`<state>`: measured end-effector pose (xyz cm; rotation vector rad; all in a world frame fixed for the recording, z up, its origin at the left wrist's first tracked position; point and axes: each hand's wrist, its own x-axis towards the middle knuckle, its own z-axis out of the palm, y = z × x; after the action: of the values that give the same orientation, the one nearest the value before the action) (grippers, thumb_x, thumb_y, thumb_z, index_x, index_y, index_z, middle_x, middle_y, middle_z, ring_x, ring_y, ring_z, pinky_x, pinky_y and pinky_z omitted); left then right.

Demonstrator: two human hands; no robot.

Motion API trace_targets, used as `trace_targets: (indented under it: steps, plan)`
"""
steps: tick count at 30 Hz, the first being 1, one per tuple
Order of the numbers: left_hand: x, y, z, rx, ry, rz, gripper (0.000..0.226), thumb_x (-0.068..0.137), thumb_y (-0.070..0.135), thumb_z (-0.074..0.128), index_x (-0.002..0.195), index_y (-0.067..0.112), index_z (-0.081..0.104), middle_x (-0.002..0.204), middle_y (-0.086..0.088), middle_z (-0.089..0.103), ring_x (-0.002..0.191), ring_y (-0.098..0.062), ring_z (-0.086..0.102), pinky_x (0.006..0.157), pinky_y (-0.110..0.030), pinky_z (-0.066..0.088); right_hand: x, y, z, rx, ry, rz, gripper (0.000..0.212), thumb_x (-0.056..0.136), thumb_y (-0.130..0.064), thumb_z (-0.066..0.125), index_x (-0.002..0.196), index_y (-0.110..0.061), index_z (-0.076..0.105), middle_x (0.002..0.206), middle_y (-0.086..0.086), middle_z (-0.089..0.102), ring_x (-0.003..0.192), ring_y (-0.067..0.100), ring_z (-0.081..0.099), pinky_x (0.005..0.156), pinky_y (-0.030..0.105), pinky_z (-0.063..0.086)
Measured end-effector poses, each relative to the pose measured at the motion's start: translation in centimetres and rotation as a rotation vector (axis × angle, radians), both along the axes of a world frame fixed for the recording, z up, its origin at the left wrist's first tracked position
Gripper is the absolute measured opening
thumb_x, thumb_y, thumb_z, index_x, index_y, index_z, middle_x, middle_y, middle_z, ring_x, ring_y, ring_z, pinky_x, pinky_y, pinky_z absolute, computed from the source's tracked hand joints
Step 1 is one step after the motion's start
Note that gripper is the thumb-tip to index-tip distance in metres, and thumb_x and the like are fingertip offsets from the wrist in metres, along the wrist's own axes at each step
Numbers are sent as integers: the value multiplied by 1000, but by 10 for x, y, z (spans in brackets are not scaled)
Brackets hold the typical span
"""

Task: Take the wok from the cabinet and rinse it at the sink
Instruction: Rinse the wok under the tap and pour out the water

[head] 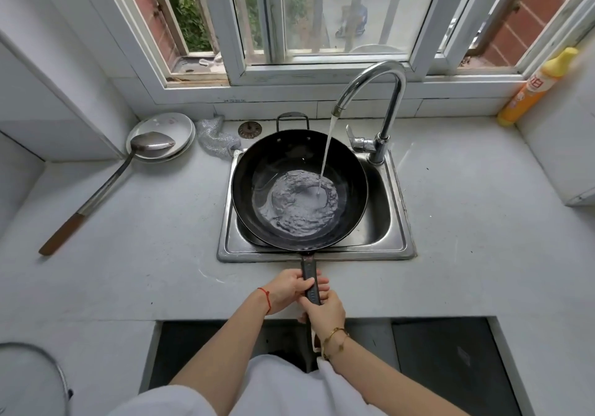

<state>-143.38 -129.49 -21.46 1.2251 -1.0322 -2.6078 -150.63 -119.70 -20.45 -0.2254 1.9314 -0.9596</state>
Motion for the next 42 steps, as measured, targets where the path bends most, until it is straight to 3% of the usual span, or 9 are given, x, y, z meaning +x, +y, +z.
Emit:
trace_targets:
  steps: [4, 8, 13, 17, 21, 26, 32, 35, 42]
  plan:
    - [-1, 3, -5, -1, -10, 24, 33, 97, -5, 46, 130, -3, 46, 122, -18, 63, 107, -27, 66, 95, -36, 53, -9, 3, -5, 48, 102, 146, 27, 75, -30, 78, 86, -12, 61, 80, 7, 72, 66, 19, 70, 65, 33, 59]
    - [-2, 3, -13, -34, -42, 9, 35, 97, -3, 47, 132, -2, 47, 121, -14, 66, 111, -26, 66, 101, -35, 50, -34, -4, 7, 106, 136, 452, 29, 79, -40, 74, 64, -23, 56, 64, -7, 62, 63, 10, 59, 66, 29, 55]
    - [-1, 1, -15, -87, -86, -66, 36, 98, 1, 45, 135, 0, 48, 123, -7, 67, 118, -19, 63, 111, -36, 39, -97, -41, 36, 176, 61, 587, 31, 88, -41, 65, 81, -12, 54, 76, 6, 70, 56, 12, 62, 51, 20, 52]
    - [1, -2, -15, -77, -78, -80, 38, 98, 0, 45, 136, 1, 46, 126, -9, 66, 118, -21, 64, 113, -39, 38, -140, -93, 59, -162, -194, 167, 27, 98, -26, 52, 81, -5, 58, 64, 3, 65, 60, 17, 63, 59, 23, 54]
    - [1, -1, -14, -70, -97, -72, 35, 99, 4, 44, 134, 4, 48, 127, -11, 65, 116, -21, 65, 103, -30, 46, -173, -150, 70, -459, -525, -75, 40, 103, -31, 40, 127, -2, 55, 118, 12, 65, 109, 26, 62, 92, 36, 53]
    - [1, 1, -19, -60, -105, -48, 36, 99, 4, 45, 135, 4, 48, 126, -12, 66, 116, -22, 65, 103, -32, 47, -202, -210, 70, -664, -924, -467, 52, 104, -32, 31, 145, -1, 35, 150, 12, 42, 141, 29, 35, 113, 43, 35]
    - [0, 0, -20, -33, -101, -38, 33, 98, 4, 46, 132, 5, 49, 120, -8, 68, 110, -19, 68, 99, -27, 49, -214, -240, 65, -701, -1114, -611, 66, 104, -39, 22, 149, 8, 13, 160, 17, 19, 149, 28, 14, 121, 45, 15]
    - [1, -2, -22, -26, -88, -46, 33, 98, 3, 47, 130, 6, 50, 121, -8, 68, 114, -21, 66, 110, -36, 42, -220, -247, 59, -722, -1183, -665, 68, 103, -39, 23, 148, 10, 14, 160, 18, 19, 149, 29, 14, 121, 45, 13]
    - [-1, -2, -27, -33, -94, -45, 35, 98, -1, 45, 133, 2, 49, 121, -11, 67, 115, -23, 65, 109, -36, 42, -230, -249, 57, -836, -1394, -792, 74, 100, -42, 30, 149, 9, 10, 158, 21, 18, 147, 31, 16, 121, 46, 10]
